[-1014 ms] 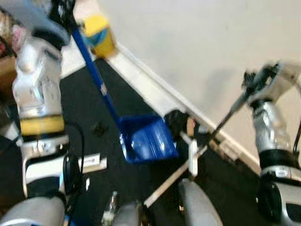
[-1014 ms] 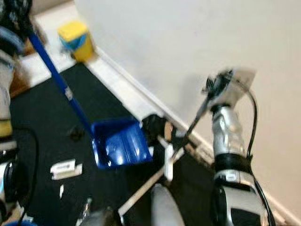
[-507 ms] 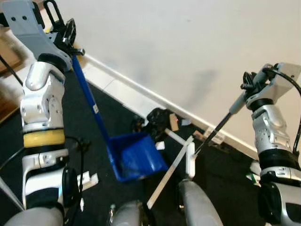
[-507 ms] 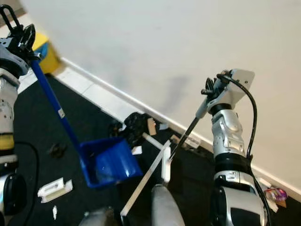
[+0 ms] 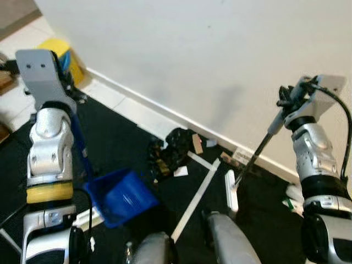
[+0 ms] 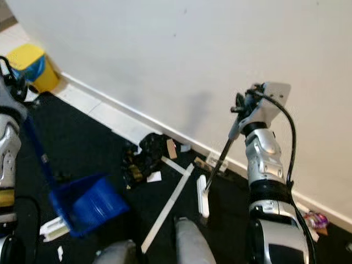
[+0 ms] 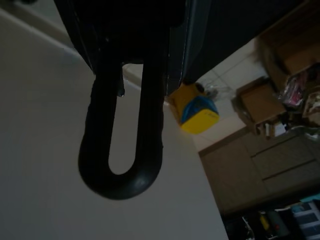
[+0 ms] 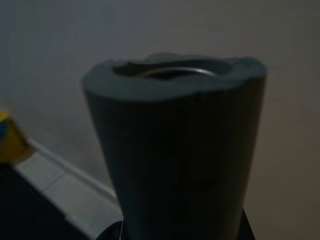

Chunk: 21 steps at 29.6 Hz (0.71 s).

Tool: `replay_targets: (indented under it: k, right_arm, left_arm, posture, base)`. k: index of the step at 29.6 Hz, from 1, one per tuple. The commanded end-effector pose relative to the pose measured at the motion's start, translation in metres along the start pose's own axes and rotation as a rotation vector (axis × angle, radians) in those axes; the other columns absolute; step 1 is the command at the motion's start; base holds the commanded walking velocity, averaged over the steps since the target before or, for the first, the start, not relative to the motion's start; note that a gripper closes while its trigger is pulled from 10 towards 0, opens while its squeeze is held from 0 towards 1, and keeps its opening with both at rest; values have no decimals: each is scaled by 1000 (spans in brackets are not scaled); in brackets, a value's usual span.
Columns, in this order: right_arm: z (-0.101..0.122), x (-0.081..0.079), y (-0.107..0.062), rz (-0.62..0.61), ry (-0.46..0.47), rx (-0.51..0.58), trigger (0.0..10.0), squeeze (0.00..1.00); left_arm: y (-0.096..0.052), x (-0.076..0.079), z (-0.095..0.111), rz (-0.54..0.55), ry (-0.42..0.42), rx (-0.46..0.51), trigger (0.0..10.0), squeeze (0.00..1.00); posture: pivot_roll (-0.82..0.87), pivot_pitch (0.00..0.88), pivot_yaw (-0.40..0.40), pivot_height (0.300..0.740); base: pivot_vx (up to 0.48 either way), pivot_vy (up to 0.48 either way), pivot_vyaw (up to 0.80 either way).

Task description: Sweep floor

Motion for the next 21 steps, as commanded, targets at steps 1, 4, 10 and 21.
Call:
replay_targets:
  k: [1, 4, 10, 21]
  right_arm:
    - [9, -11, 1, 41, -27, 46, 10000, 0]
    - [7, -21, 2, 65, -23, 44, 10000, 0]
    - [6, -31, 4, 86, -12, 44, 10000, 0]
    - [10, -27, 7, 77, -14, 54, 10000, 0]
  left_arm:
    - [-7, 15, -12, -55, -52, -30, 10000, 0]
    - [-12, 22, -20, -81, -110, -33, 10000, 0]
    - [-15, 30, -24, -135, -117, -12, 10000, 0]
    - [-14, 26, -12, -144, -149, 41, 10000, 0]
  posture:
    - [0, 70, 19, 740]
    - [1, 69, 17, 740]
    - [1, 62, 15, 740]
    - [5, 59, 13, 740]
  base:
    - [0, 0, 0]
    - [0, 0, 0]
    - [0, 0, 0]
    - [224, 0, 0]
Point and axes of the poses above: a point about 5 cm out from each wrist's last joint towards the gripper, its own y axis pointing out of the wrist towards the gripper, its own z axis along the axis of the wrist's last joint, x = y × z, the point moved 6 cm from there along y, pointing out of the wrist towards the gripper, and after that the axes turned 15 degrees about -y, right-handed, at the moved point
